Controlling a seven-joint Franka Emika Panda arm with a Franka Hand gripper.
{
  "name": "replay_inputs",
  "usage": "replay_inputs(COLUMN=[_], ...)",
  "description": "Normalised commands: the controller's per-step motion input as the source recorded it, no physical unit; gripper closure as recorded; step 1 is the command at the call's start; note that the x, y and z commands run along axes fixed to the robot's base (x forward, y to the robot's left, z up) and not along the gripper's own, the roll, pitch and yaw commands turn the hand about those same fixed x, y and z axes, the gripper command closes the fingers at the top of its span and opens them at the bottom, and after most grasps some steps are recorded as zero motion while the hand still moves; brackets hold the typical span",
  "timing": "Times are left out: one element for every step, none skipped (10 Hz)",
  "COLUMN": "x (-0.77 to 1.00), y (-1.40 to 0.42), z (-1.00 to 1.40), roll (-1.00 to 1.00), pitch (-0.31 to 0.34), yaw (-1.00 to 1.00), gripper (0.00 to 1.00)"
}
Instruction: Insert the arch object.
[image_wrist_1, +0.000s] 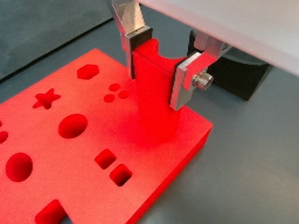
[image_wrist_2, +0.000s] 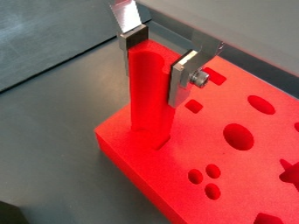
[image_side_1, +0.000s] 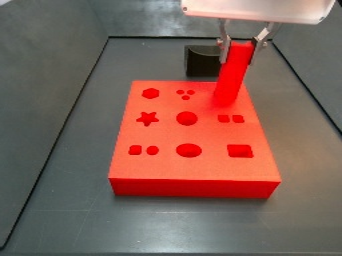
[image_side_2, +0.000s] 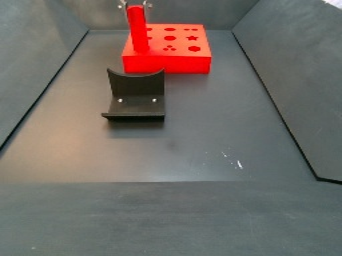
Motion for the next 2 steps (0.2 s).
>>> replay_inputs(x=[0.04,0.0], y=[-0.05,0.0], z=[-0.45,0.0], roll=[0.08,0.0], pitch=[-0.011,0.0], yaw=[-0.02,0.0], gripper=[1.0,1.0])
